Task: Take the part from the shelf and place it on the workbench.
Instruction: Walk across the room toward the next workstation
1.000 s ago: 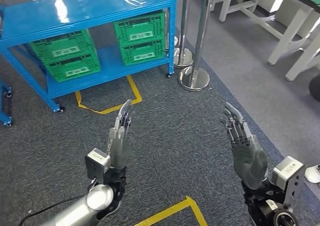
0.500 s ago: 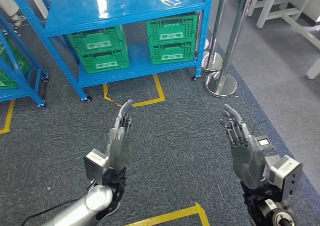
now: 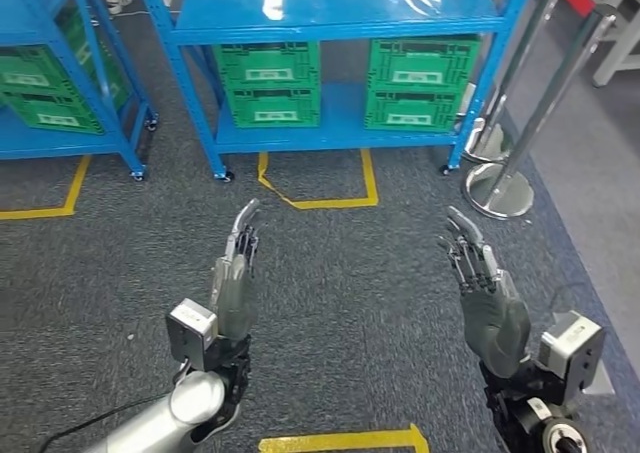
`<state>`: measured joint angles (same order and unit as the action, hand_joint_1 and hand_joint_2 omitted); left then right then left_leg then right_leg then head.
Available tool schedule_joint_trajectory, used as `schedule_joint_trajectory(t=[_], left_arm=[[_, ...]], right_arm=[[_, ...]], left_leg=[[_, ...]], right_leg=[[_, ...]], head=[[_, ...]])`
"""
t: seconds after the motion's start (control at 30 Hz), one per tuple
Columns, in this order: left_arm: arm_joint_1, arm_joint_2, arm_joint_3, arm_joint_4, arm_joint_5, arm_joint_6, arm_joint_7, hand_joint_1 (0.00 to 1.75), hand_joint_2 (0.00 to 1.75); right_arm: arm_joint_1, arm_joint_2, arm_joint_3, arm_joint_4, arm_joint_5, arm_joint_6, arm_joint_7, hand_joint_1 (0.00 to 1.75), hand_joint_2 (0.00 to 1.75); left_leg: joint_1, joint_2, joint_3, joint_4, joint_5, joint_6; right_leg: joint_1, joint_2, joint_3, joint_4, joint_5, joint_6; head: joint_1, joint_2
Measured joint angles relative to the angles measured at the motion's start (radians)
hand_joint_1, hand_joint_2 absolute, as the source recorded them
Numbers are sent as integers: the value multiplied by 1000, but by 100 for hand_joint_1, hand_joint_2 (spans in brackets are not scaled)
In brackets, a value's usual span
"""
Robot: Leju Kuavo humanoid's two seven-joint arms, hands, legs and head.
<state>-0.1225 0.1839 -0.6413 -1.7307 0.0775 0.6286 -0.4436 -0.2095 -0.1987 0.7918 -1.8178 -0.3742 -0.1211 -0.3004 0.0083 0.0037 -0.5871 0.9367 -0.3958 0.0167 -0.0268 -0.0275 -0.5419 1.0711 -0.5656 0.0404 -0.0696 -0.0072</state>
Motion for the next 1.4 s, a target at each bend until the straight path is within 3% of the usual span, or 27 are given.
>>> schedule_joint_trajectory(t=[0.07, 0.1, 0.13, 0.2, 0.23, 0.3, 0.33, 0.37, 0.4, 0.47, 0.53, 0.6, 0.63, 0.67, 0.73, 0.8, 0.83, 0.87, 0.97, 1.0, 1.23, 1.4], left_arm=[[2, -1, 0, 0, -1, 0, 0, 0, 0], [3, -1, 0, 0, -2, 0, 1, 0, 0], [5, -2, 0, 0, -2, 0, 1, 0, 0], [6, -2, 0, 0, -3, 0, 2, 0, 0], [7, -2, 0, 0, -4, 0, 2, 0, 0], [6, -2, 0, 0, -4, 0, 3, 0, 0], [7, -1, 0, -1, -4, 0, 3, 0, 0], [8, -1, 0, -1, -4, 0, 3, 0, 0], [10, 0, 0, -2, -5, 0, 3, 0, 0], [10, 1, 0, -4, -5, 0, 3, 0, 0], [8, 2, 0, -5, -5, -1, 3, 0, 0], [9, 2, 0, -5, -5, -2, 3, 0, 0], [10, 2, 0, -5, -4, -3, 3, 0, 0], [10, 2, 0, -5, -4, -3, 3, 0, 0], [9, 2, 0, -5, -4, -3, 3, 0, 0], [7, 1, 0, -6, -4, -5, 2, 0, 0], [6, 1, 0, -6, -4, -6, 2, 0, 0], [7, 1, 0, -6, -4, -7, 1, 0, 0], [8, 0, 0, -6, -3, -8, 1, 0, 0], [8, 0, 0, -6, -2, -8, 2, 0, 0], [8, 0, 0, -6, 5, -12, 3, 0, 0], [7, 0, 0, -6, 5, -12, 3, 0, 0]], right_arm=[[2, 0, 0, 0, 0, 1, 0, 0, 0], [3, 0, 1, 1, 0, 2, 0, 0, 0], [3, 0, 1, 1, 0, 2, 1, 0, 0], [3, 0, 0, 1, 0, 2, 1, 0, 0], [3, 0, 0, 2, 0, 2, 1, 0, 0], [3, 0, 0, 2, 0, 2, 1, 0, 0], [3, 1, 0, 2, 0, 2, 1, 0, 0], [3, 1, 0, 2, 0, 3, 1, 0, 0], [3, 2, 0, 2, 0, 3, 1, 0, 0], [1, 3, 0, 2, -1, 3, 0, 0, 0], [2, 4, 0, 2, -1, 4, -1, 0, 0], [3, 4, 0, 3, -1, 4, -1, 0, 0], [4, 4, 0, 3, -1, 4, -1, 0, 0], [4, 4, 0, 3, -1, 4, -1, 0, 0], [4, 4, 0, 3, -1, 3, -1, 0, 0], [2, 4, -1, 2, -2, 3, -2, 0, 0], [2, 4, -1, 2, -5, 3, -2, 0, 0], [1, 4, -1, 2, -8, 2, -2, 0, 0], [2, 5, -1, 2, -15, 2, -2, 0, 0], [2, 5, -1, 2, -15, 2, -2, 0, 0], [2, 5, -1, 2, -9, 1, -5, 0, 0], [2, 5, -1, 2, -8, -1, -6, 0, 0]], left_leg=[[-2, -24, 1, 1, -1, 5], [-3, -38, 3, 1, -2, 6], [-4, -52, 5, 1, -2, 6], [-4, -83, 12, 3, -5, 4], [-5, -96, 13, 5, -6, 1], [-1, -119, 2, 10, -5, -9], [1, -131, -5, 11, -2, -16], [4, -144, -11, 12, 2, -23], [5, -141, -14, 13, 2, -30], [0, -91, -35, 57, -23, -42], [-1, -28, -102, 187, -85, -52], [4, -13, -166, 306, -122, -59], [6, -10, -172, 313, -114, -61], [7, -7, -153, 276, -88, -61], [6, 19, -68, 121, -24, -54], [-1, 38, -10, 16, 5, -41], [-4, 37, -3, 3, 3, -35], [-4, 33, -3, 3, 4, -33], [-3, 29, 1, 2, 1, -34], [-4, 29, 2, 2, 0, -32], [-6, 29, 3, 4, -5, -24], [-6, 30, 3, 4, -5, -23]], right_leg=[[1, 21, -71, 145, -55, -1], [2, 23, -93, 183, -57, -1], [2, 25, -96, 178, -37, -3], [1, 42, -51, 56, 47, -10], [-1, 69, -24, -13, 80, -14], [-2, 113, 12, -97, 104, -17], [-1, 120, 16, -104, 100, -18], [0, 110, 21, -111, 100, -20], [0, 97, 23, -114, 103, -24], [-4, 69, 31, -124, 107, -33], [-2, 39, 34, -128, 107, -39], [-1, 9, 33, -128, 105, -42], [0, -5, 34, -128, 104, -42], [0, -17, 35, -128, 103, -41], [1, -36, 40, -128, 98, -35], [5, -47, 44, -128, 92, -26], [7, -51, 44, -128, 89, -21], [8, -53, 45, -126, 85, -25], [9, -55, 47, -126, 79, -49], [9, -55, 49, -129, 80, -50], [7, -53, 57, -144, 88, -18], [8, -53, 57, -144, 87, -15]], head=[[7, 0], [9, 0], [9, 0], [11, 0], [12, 0], [15, 0], [16, 0], [16, 0], [16, 0], [10, 0], [3, 0], [1, 0], [-1, 0], [-2, 0], [-5, 0], [-5, 0], [-3, 0], [0, 0], [9, 0], [11, 0], [13, 0], [12, 0]])
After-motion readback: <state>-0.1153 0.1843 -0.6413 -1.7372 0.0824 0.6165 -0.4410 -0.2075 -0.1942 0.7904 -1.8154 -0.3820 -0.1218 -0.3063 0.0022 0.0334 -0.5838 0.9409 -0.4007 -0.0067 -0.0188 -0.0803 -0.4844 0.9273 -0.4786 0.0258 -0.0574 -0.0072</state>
